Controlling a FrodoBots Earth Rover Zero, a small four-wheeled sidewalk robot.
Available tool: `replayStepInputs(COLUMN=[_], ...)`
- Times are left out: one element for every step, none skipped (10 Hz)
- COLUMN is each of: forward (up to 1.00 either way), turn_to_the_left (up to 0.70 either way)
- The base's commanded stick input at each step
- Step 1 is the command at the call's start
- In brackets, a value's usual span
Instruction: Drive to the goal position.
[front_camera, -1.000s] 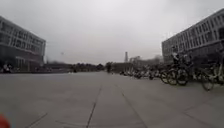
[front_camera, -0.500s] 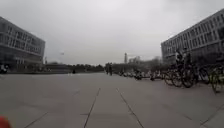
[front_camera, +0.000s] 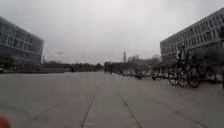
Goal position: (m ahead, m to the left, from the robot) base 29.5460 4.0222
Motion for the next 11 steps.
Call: replayStepInputs(forward=[0.7, 0.7, 0.7, 0.7, 0.7, 0.7, 0.7, 0.7, 0.7, 0.7, 0.7], turn_to_the_left=[-0.01, -0.01, -0.01, -0.01, -0.01, 0.08, 0.3, 0.34, 0.34, 0.12, -0.01])
